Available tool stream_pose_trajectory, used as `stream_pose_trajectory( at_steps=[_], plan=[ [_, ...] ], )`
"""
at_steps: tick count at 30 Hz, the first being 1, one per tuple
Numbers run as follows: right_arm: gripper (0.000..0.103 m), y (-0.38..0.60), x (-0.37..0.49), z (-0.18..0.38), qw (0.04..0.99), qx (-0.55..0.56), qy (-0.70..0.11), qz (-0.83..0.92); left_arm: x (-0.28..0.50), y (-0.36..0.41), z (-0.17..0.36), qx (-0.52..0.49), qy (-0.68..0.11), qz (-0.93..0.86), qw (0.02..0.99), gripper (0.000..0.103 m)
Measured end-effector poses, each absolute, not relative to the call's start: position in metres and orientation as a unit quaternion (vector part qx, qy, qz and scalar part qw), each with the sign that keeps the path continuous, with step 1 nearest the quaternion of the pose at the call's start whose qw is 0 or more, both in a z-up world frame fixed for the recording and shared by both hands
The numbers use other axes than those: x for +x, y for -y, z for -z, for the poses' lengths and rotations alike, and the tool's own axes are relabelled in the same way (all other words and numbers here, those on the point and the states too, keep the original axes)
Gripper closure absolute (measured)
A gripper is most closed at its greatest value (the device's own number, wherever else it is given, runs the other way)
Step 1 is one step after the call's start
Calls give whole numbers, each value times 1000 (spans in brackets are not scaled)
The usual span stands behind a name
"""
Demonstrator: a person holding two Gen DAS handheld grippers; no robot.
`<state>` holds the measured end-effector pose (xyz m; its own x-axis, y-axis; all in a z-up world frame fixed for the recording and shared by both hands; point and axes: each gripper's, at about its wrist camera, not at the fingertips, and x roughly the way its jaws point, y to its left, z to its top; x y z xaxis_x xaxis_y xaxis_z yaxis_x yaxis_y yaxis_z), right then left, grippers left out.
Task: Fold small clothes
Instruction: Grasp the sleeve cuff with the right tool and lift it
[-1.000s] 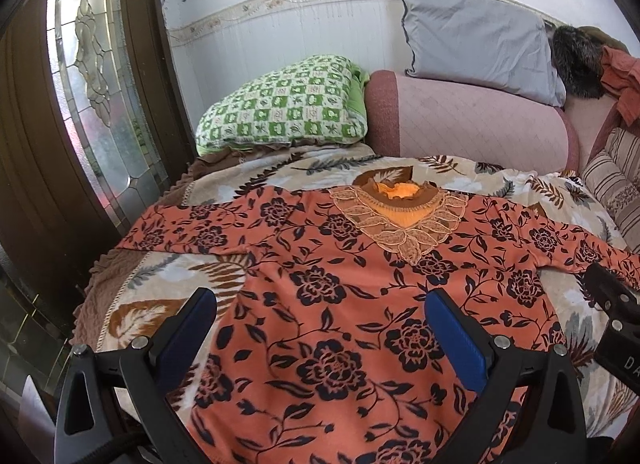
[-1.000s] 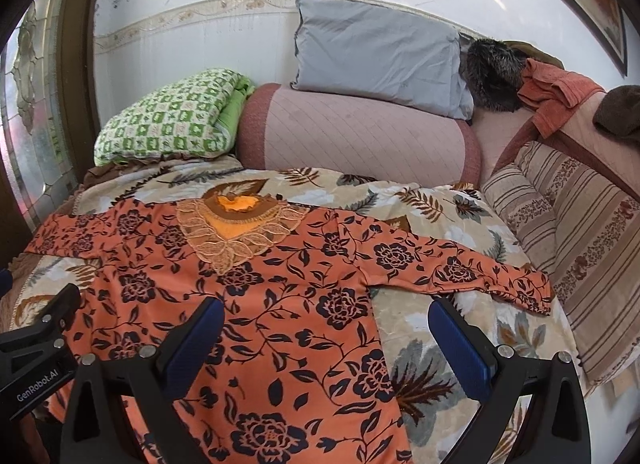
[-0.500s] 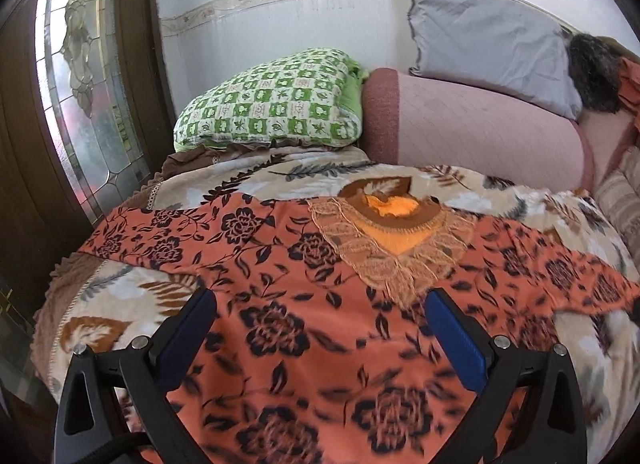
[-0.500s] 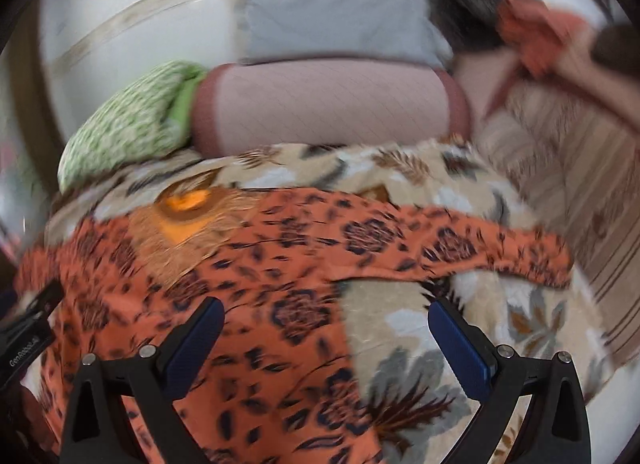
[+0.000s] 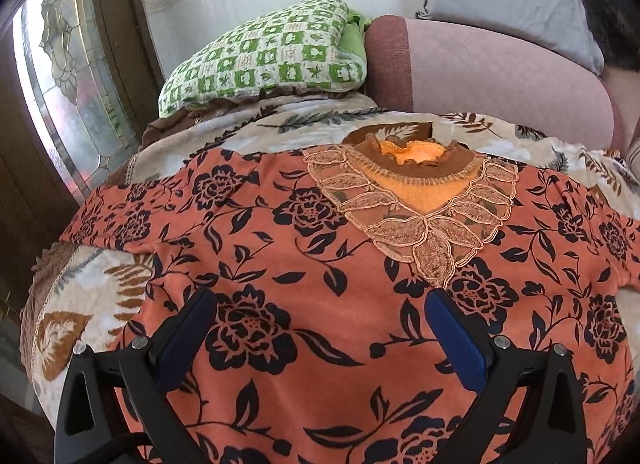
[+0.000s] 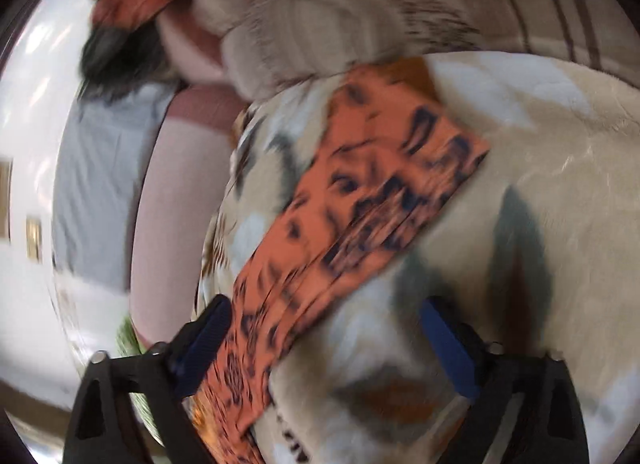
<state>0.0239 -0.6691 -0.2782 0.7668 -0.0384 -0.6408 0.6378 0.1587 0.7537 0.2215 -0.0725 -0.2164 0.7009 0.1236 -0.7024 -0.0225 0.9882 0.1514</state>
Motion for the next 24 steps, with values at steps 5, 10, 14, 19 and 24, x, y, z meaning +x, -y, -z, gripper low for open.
stream_pose_trajectory(
  at_steps=[5,10,14,19,24],
  plan=[
    [31,698,41,279,710,617,-230,252,222,89,214,90,-366,-20,926,0],
    [95,720,61,295,711,594,-231,298,219,98,209,107,-346,-12,932,0],
    [97,719,69,286,731,566,-223,309,216,91,192,91,-334,-11,938,0],
    [97,679,86,242,789,511,-204,272,210,72,166,72,-307,-23,949,0],
    [97,619,124,192,838,466,-203,200,209,43,153,44,-314,-35,948,0]
  ],
)
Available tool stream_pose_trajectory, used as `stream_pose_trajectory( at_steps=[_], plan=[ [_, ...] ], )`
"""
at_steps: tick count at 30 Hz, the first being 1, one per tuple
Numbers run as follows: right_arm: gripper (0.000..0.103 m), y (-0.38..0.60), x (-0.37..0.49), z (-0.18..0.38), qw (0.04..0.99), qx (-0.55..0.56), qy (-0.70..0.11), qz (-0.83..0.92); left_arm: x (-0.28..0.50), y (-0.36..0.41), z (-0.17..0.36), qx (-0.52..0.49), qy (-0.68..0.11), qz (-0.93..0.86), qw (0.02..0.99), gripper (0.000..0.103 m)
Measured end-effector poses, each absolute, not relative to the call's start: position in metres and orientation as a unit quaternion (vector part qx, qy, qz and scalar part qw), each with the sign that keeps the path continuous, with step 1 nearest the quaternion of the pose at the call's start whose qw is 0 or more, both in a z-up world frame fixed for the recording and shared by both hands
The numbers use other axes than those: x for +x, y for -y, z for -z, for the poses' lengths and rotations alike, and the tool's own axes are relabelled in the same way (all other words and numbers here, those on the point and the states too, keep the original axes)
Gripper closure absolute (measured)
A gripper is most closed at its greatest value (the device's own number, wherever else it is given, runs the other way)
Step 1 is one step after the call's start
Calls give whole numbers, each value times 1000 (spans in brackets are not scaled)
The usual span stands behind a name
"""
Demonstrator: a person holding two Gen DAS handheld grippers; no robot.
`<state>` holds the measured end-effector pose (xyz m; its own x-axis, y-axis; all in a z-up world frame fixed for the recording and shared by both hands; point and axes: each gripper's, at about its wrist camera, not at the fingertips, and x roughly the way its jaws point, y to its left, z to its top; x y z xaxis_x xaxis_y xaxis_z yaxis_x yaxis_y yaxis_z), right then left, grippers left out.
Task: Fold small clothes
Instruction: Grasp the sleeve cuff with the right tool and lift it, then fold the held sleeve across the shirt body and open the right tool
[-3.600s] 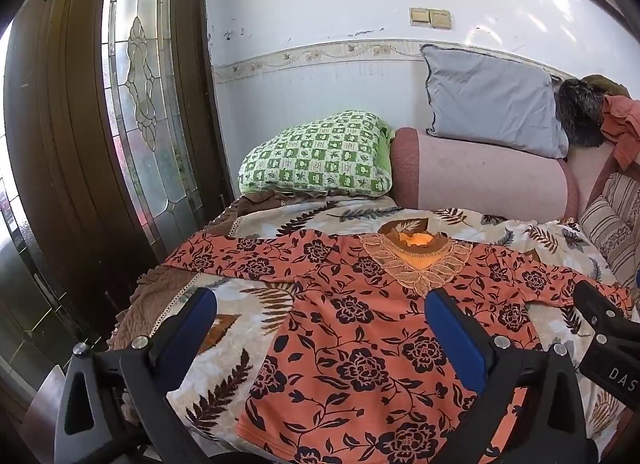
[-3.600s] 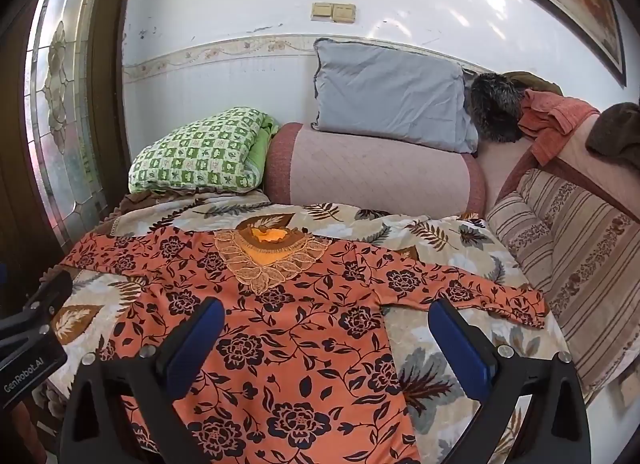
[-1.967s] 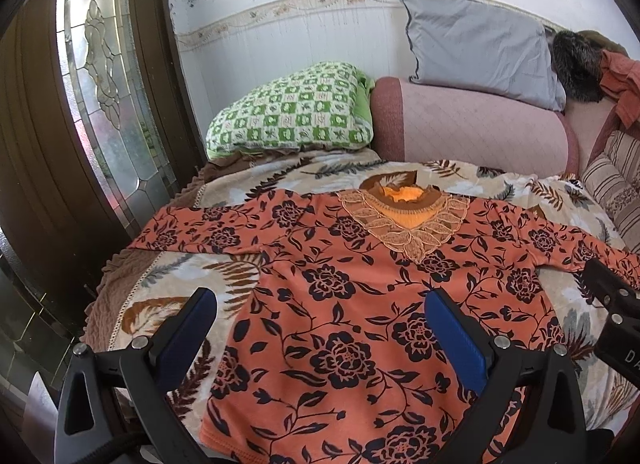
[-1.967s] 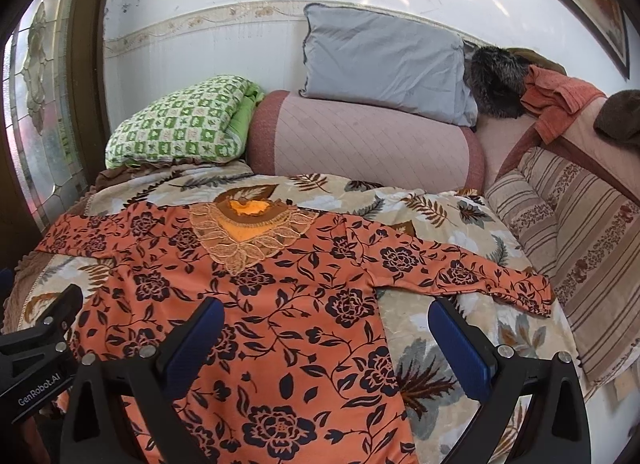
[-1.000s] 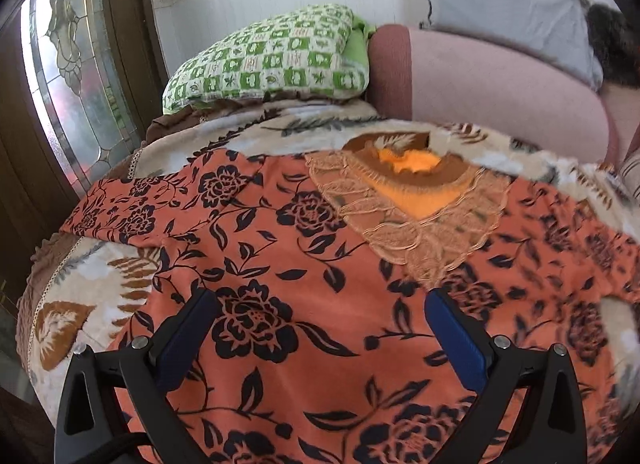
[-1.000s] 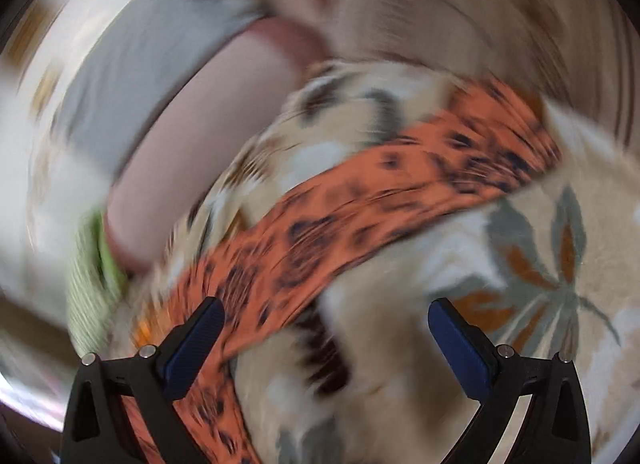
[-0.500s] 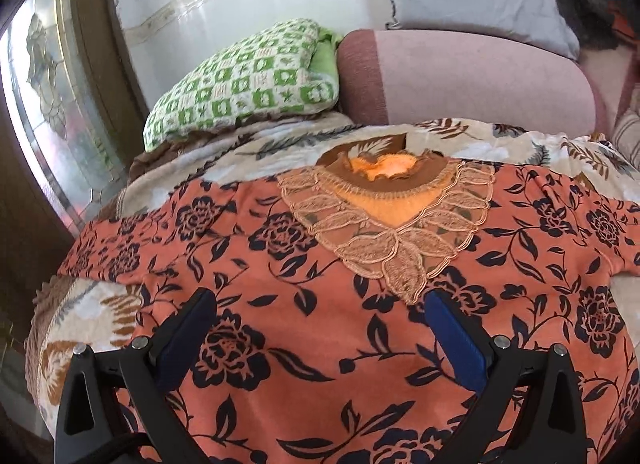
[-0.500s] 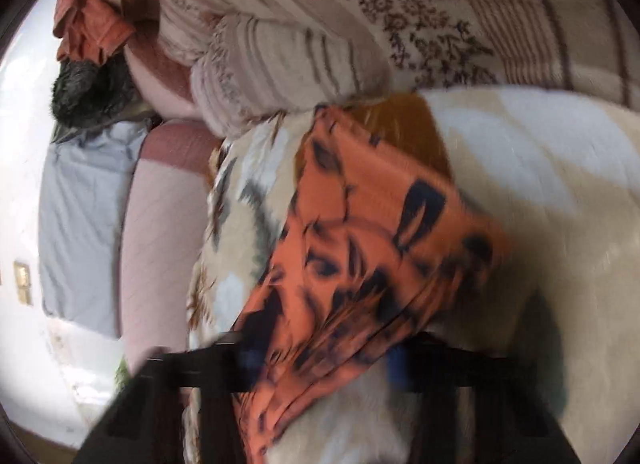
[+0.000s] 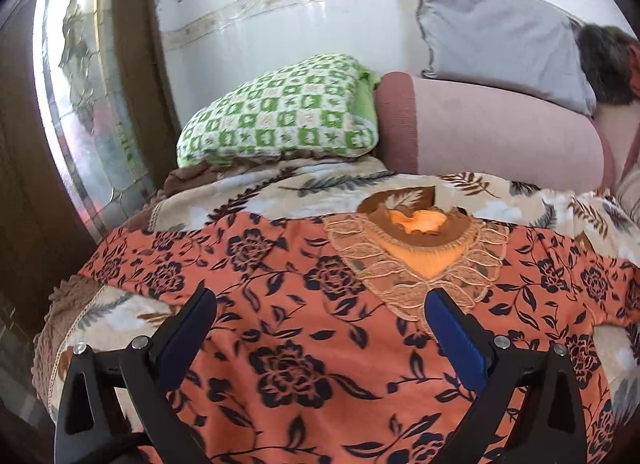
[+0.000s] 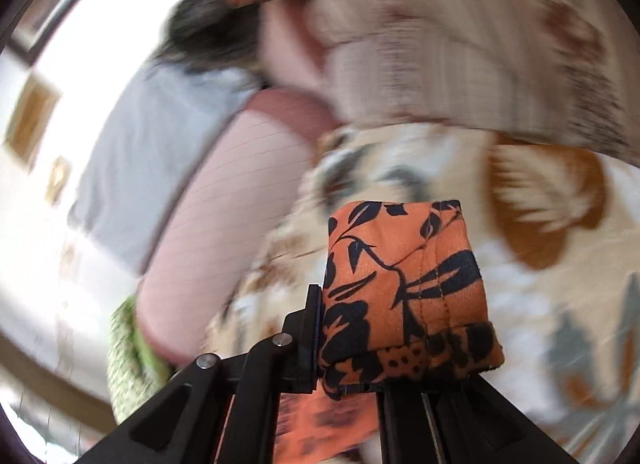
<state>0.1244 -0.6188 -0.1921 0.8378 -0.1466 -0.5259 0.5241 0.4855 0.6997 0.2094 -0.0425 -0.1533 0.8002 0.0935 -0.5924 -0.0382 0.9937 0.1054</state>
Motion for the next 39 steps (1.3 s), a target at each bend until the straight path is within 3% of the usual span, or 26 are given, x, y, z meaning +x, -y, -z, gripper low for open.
stream_pose_trajectory(
  at_steps=[8,14,26,30,32,35,37,39],
  plan=[
    [97,469,196,112,896,383,-222,41,210,-4,146,6,-318,-60,946,0],
    [97,333,236,93,907,322,-260,-74,208,-37,146,-8,-319,-79,945,0],
    [96,176,300,198,836,318,-405,-191,210,-82,153,-24,-327,-107,939,0],
    [90,146,315,245,786,338,-476,-205,211,-88,154,-26,-329,-112,937,0],
    [85,137,322,261,764,341,-507,-207,212,-90,155,-26,-329,-114,937,0],
    [66,125,324,277,746,331,-536,-218,213,-93,154,-26,-329,-118,937,0],
    [26,122,321,276,746,329,-529,-234,212,-95,153,-24,-326,-124,937,0],
    [25,124,313,265,756,328,-508,-250,212,-100,151,-22,-323,-136,936,0]
  ],
)
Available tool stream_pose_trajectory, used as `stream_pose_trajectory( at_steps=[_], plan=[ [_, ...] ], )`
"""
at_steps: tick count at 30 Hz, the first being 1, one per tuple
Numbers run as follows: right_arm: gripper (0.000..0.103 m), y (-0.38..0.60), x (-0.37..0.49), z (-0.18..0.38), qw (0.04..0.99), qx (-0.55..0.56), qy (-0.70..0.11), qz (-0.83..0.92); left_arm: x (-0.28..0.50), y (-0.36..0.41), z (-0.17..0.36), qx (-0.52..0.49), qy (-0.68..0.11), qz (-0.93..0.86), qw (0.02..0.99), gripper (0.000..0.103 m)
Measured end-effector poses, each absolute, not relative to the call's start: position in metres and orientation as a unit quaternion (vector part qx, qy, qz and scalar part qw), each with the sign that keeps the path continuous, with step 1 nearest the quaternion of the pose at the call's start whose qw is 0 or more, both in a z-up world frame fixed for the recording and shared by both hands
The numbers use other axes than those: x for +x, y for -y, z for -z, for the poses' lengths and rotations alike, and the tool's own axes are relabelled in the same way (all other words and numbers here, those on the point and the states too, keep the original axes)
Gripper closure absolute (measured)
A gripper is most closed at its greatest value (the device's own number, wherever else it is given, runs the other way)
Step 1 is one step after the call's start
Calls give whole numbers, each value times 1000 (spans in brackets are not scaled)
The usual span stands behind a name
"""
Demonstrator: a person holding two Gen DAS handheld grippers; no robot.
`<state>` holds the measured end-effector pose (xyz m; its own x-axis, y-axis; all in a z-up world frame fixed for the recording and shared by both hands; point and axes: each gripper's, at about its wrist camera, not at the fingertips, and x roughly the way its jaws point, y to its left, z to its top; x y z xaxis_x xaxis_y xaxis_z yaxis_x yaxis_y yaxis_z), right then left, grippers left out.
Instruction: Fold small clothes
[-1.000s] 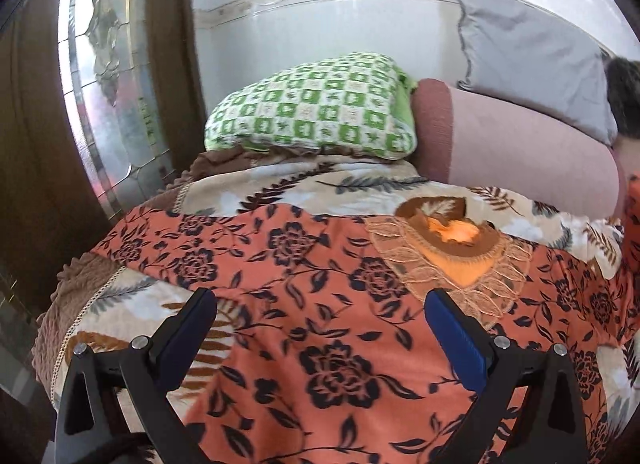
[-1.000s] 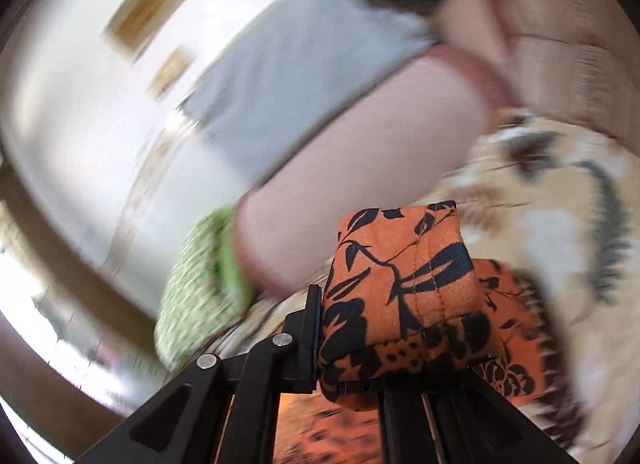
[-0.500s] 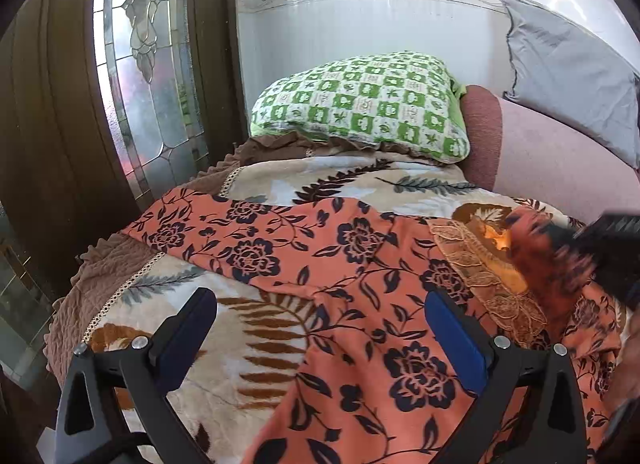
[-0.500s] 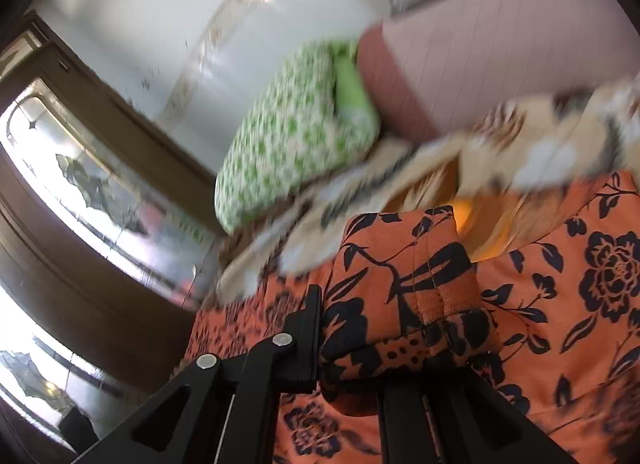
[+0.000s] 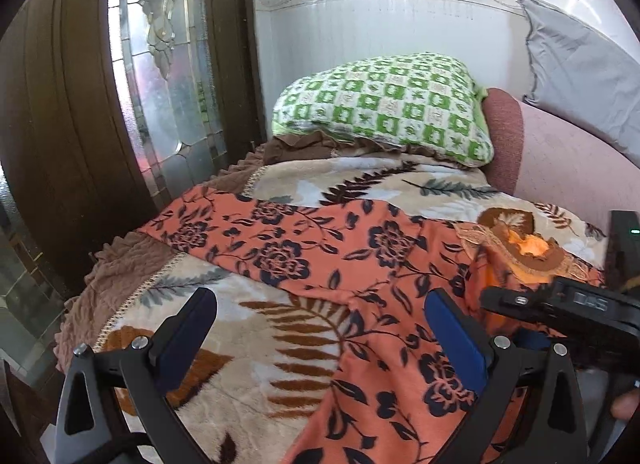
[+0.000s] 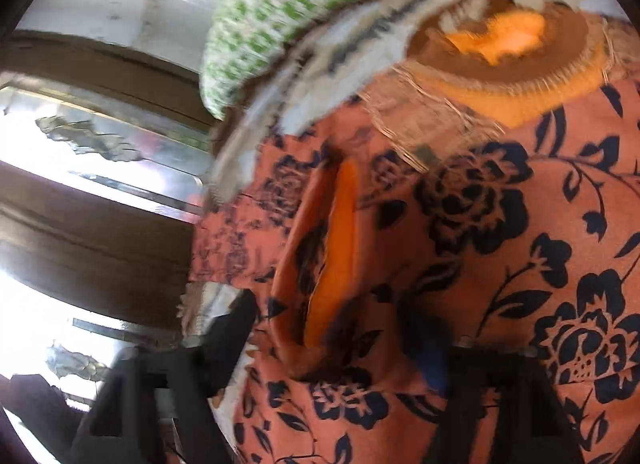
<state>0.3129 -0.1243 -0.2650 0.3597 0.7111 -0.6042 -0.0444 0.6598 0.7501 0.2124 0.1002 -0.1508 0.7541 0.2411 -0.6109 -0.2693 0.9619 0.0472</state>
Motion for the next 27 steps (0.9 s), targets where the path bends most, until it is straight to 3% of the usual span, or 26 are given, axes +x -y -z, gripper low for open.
stream_pose_trajectory(
  at_steps=[9,27],
  plan=[
    [25,135,286,238,788,280,-479,-266,210,-153,145,-38,-305,-227,924,0],
    [25,150,264,246,788,277,-487,-255,181,-222,122,-76,-240,-337,907,0]
  ],
)
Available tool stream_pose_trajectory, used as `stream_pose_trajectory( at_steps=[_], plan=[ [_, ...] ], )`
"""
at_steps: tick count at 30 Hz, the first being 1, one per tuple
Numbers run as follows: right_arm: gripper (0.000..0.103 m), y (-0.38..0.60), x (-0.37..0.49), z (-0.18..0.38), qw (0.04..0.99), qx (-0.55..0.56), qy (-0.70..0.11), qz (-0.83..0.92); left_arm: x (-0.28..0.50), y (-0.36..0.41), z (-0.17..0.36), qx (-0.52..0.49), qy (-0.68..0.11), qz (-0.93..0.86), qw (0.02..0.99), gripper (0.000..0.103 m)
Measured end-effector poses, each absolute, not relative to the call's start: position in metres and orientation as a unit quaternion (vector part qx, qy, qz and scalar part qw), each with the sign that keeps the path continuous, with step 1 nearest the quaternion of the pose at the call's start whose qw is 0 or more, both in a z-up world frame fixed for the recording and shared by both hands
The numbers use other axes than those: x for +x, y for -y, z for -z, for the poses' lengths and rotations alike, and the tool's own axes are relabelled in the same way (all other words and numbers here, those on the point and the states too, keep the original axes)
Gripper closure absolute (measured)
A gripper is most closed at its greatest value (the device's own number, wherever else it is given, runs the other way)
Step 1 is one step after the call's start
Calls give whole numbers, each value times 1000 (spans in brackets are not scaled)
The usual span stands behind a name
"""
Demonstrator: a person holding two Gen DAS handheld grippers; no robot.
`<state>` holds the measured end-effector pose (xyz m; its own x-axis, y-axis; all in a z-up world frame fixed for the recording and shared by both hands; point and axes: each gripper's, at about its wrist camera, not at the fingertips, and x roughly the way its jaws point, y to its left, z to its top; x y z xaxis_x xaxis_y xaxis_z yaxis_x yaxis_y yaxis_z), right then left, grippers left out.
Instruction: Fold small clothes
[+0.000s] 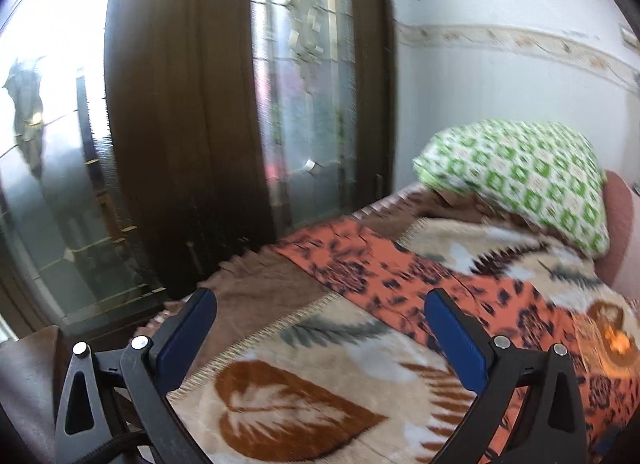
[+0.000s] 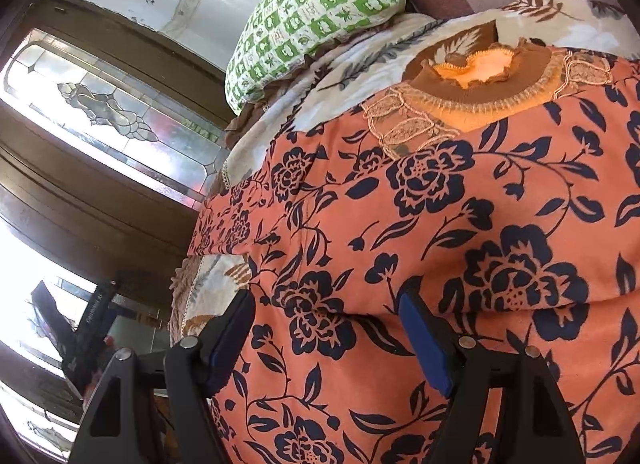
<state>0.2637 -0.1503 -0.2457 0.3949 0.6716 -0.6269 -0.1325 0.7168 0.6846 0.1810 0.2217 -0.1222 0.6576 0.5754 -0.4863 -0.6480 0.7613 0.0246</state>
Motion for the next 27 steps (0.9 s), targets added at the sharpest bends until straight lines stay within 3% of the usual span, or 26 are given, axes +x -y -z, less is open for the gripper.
stream_pose_trajectory(
  at_steps=[9,27],
  plan=[
    [25,134,261,245,788,265,-488,-266,163,-265,115,-113,-211,-386,891,0],
    [25,95,264,245,775,251,-497,-298,185,-273,154,-81,-328,-343,876,0]
  ],
)
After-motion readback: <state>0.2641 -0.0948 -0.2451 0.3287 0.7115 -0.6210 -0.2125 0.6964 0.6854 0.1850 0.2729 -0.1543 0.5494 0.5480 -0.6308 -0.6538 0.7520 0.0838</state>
